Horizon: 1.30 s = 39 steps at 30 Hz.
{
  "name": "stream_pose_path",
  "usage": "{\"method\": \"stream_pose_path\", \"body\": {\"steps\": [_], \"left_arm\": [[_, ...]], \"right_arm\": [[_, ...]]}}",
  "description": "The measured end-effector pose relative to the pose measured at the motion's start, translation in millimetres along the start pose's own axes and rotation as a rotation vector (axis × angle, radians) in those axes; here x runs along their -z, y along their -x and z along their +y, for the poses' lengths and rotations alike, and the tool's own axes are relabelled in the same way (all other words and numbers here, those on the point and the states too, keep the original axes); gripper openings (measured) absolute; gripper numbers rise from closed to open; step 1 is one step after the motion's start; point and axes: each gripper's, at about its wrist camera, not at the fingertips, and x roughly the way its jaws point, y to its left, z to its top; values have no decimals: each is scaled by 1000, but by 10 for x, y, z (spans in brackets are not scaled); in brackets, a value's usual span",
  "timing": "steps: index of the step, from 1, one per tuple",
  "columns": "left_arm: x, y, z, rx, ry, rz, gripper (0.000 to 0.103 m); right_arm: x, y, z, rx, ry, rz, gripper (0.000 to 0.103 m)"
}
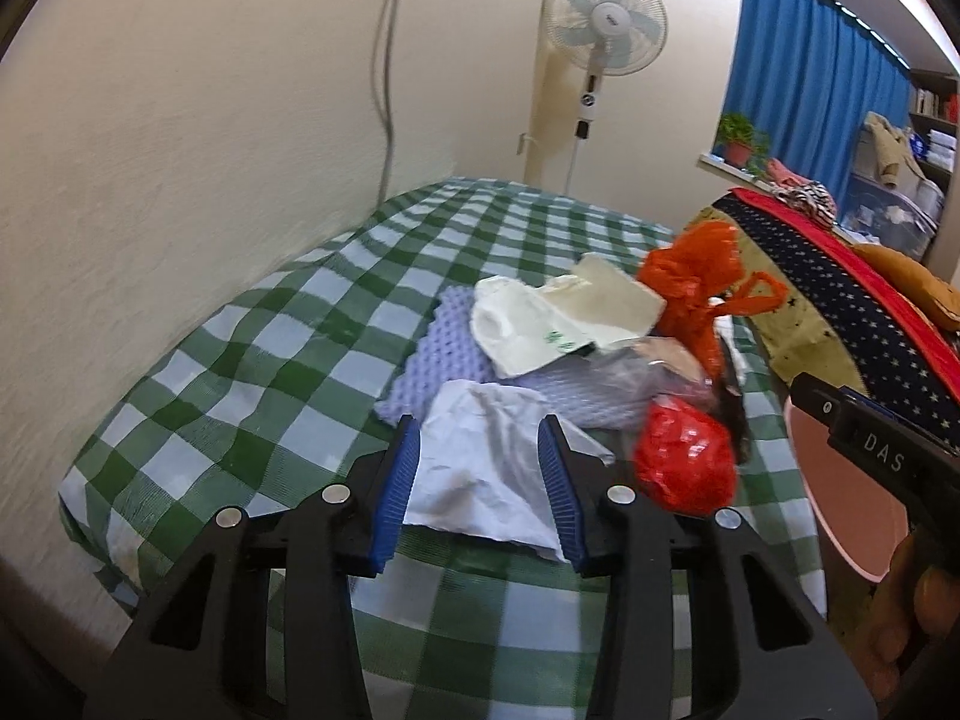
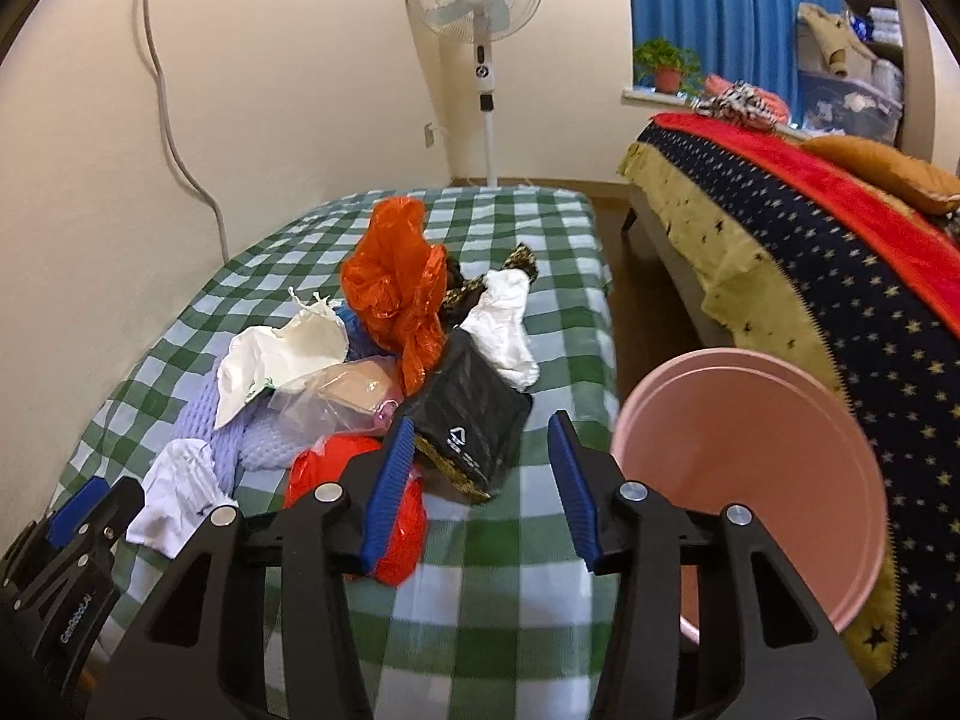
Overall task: Collect trash
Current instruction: 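Grasp the white crumpled tissue with the left tool while the right tool grasps the black snack packet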
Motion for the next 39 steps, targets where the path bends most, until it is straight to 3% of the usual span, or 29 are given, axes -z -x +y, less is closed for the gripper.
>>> {"method": "stream_pose_path", "body": {"steps": [8, 15, 18, 20, 25, 27, 29, 39], "left_arm": [[-5, -209, 114, -24, 48, 63, 41], [35, -295, 152, -24, 75, 105, 41], [45, -322, 157, -15, 81, 119, 40], [56, -350, 147, -7, 81, 132, 35], [51, -370, 145, 22, 95, 147, 21], [36, -340, 130, 34, 89, 137, 10], [13, -302, 110, 47, 83, 128, 9], [-94, 22, -26, 85, 44, 40, 7]], "right_arm": [[-56, -275, 99, -43, 39, 39, 50], [-58, -428, 216, -27, 74, 68, 49], [-45, -468, 227, -5, 88, 82, 41], [-35, -484, 216, -14, 89, 94, 24], [-40, -426, 199, -19, 104, 87, 13], [-58, -368, 172, -19, 97, 75, 9], [-76, -301, 138, -20, 85, 61, 5], [-86, 177, -26, -41, 59, -13, 4]]}}
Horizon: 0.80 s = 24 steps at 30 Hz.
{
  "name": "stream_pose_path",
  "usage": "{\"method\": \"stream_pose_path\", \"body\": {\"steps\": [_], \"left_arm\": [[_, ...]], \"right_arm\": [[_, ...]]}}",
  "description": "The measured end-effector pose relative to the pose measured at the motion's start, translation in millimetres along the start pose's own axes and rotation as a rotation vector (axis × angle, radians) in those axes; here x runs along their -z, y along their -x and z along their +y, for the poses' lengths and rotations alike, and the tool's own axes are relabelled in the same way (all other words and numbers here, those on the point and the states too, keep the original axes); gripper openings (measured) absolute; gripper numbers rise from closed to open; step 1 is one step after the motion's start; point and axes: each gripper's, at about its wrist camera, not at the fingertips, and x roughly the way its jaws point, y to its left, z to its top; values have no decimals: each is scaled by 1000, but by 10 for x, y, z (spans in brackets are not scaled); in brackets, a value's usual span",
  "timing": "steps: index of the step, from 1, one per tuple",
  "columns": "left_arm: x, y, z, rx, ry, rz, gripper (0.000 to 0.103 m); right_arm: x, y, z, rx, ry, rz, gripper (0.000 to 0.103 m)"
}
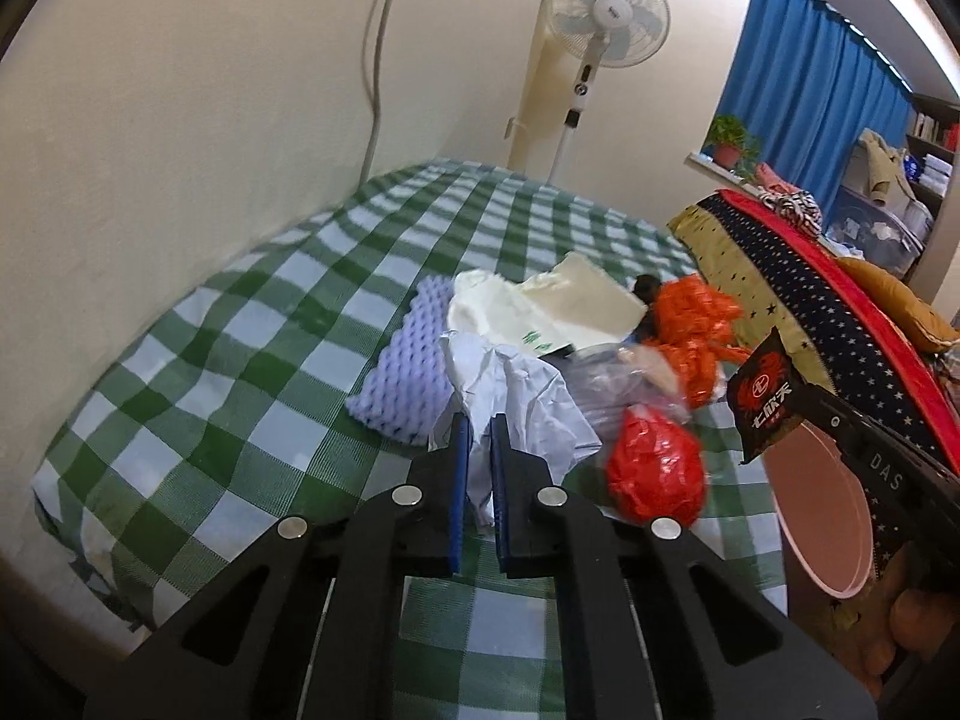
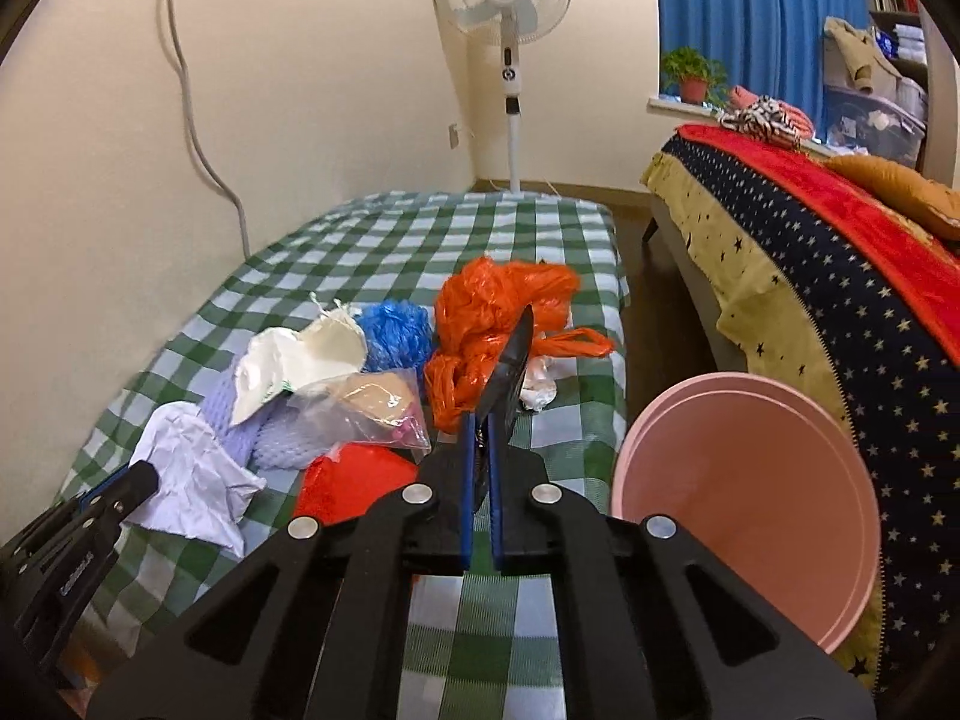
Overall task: Collect trash
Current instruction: 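Grasp the white crumpled tissue with the left tool while the right tool grasps the black snack packet, then carry the tissue and black packet with both tools over the pink bin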
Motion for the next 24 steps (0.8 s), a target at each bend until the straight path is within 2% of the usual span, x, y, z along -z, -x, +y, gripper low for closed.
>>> {"method": "stream_pose_path", "body": {"steps": [13, 24], "left_arm": [[-21, 305, -288, 61, -64, -71, 7], [-24, 367, -677, 165, -118, -86, 7]], "right_arm": [[40, 595, -231, 24, -16, -75, 4], [-22, 922, -587, 77, -77, -114, 4]]}}
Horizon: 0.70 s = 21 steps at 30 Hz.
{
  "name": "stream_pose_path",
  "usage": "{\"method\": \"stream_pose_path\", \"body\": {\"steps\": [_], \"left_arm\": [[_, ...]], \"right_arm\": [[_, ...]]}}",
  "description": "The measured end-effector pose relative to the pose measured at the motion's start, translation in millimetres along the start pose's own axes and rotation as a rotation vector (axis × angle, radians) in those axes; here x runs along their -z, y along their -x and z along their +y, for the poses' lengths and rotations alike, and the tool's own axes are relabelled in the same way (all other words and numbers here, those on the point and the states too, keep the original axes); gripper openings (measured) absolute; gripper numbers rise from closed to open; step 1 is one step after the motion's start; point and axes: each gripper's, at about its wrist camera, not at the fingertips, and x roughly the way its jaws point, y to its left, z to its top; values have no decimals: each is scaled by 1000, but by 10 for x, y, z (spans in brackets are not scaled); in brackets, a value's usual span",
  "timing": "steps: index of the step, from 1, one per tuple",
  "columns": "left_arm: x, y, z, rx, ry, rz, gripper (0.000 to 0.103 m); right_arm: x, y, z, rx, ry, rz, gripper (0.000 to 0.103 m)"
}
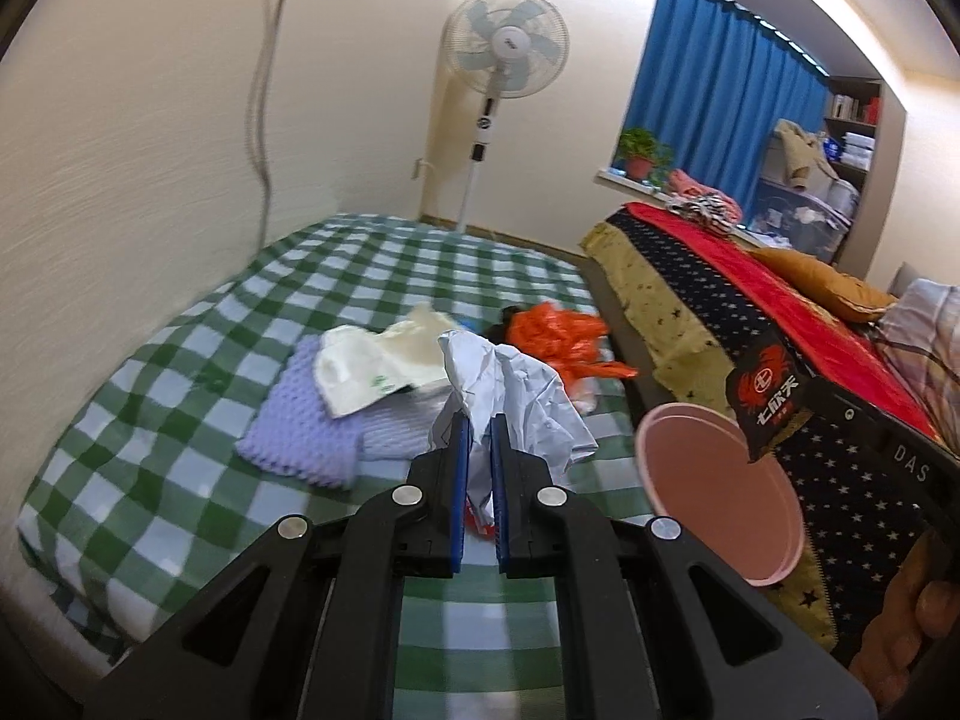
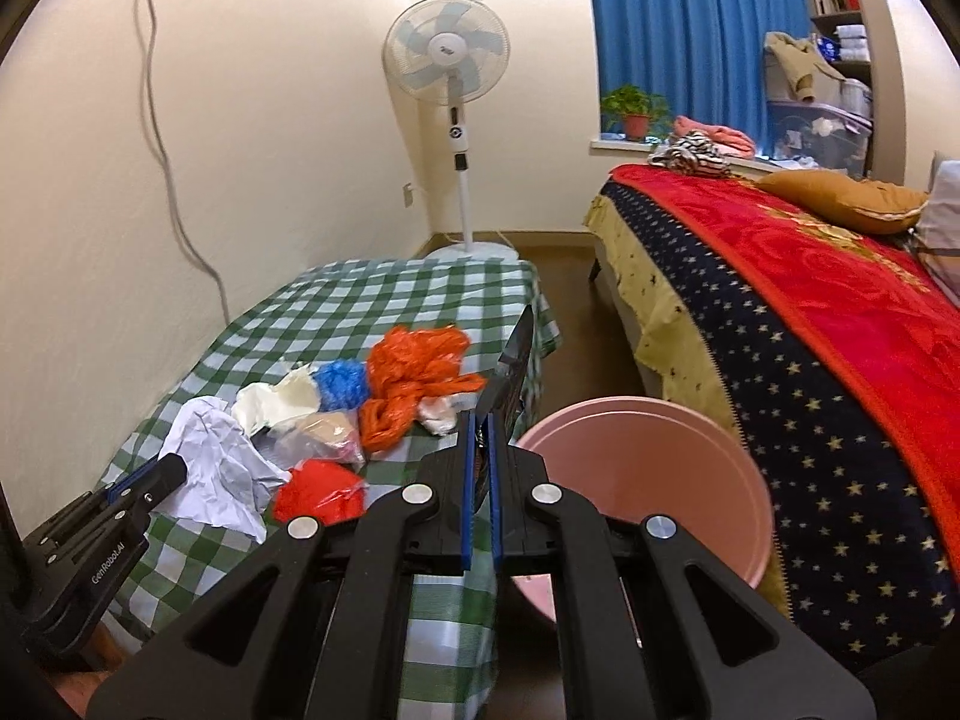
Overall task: Collect trash
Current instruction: 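Carry the tissue and black packet with both tools over the pink bin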
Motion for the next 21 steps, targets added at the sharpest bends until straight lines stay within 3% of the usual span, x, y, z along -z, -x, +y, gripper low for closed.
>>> {"method": "stream_pose_path", "body": {"steps": [10, 21], "left_arm": [[-70, -176, -659, 151, -77, -8, 7], [-83, -520, -1092, 226, -137, 20, 7]], "right_arm": [[-96, 145, -438, 89, -64, -22, 4], [-77, 85, -709, 154, -116, -8, 4]]}}
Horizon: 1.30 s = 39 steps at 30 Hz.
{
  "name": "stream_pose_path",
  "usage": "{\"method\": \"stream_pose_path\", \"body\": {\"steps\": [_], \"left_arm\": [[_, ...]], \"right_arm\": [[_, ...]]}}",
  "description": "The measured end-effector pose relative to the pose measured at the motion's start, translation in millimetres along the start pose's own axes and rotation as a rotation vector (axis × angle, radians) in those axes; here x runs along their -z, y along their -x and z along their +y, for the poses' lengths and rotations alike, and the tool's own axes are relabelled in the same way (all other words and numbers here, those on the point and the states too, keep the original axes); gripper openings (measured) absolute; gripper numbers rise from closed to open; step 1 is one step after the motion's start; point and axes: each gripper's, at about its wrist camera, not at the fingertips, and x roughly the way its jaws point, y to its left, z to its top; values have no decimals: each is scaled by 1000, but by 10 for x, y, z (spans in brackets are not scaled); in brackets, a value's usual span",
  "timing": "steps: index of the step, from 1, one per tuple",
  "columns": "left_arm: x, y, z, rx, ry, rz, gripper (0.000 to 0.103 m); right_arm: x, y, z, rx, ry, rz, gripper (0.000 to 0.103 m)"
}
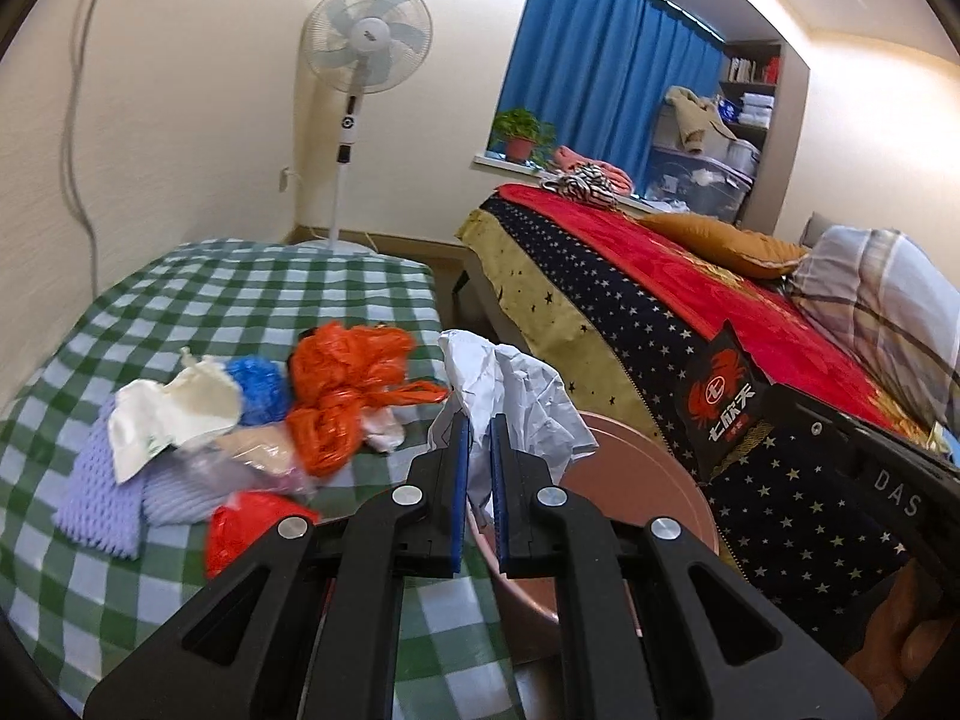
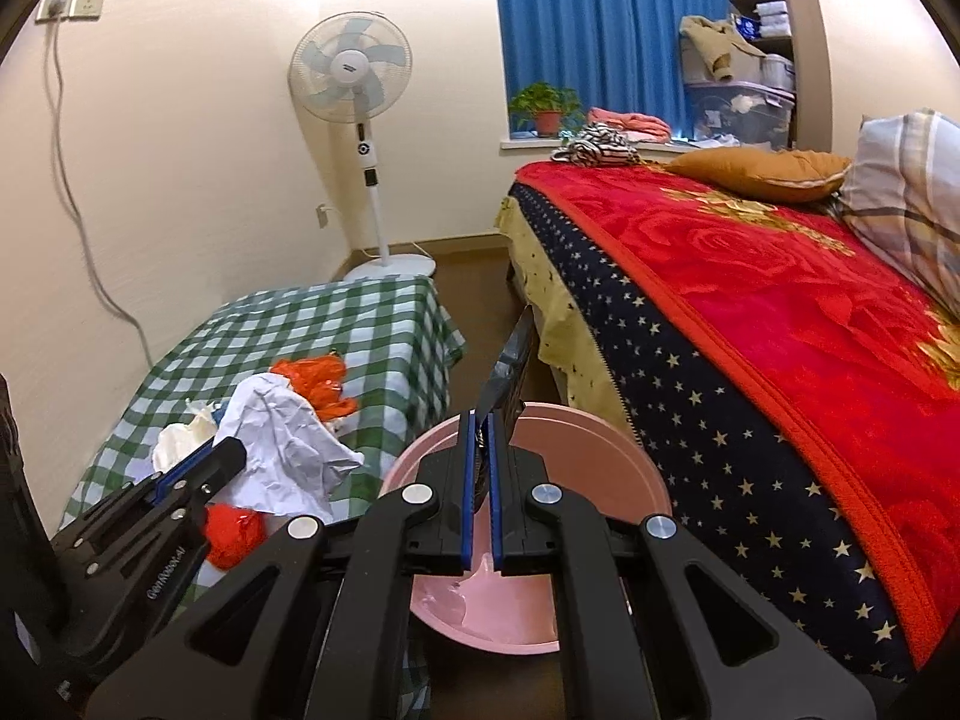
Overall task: Collect trash
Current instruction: 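Carry the tissue and black packet with both tools over the pink bin, then open both tools to drop the tissue and black packet into the bin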
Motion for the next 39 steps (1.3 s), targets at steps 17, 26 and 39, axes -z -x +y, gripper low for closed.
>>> {"method": "stream_pose_path", "body": {"steps": [17, 26, 39], "left_arm": [[104, -469, -182, 58, -39, 67, 7], [116, -557, -215, 70, -40, 84, 7], [137, -693, -246, 125, -22, 141, 17]], "right_arm": [[23, -195, -204, 68, -60, 22, 4], [11, -248, -253, 77, -71, 28, 4], [-9, -199, -224, 98, -50, -2, 9]]}}
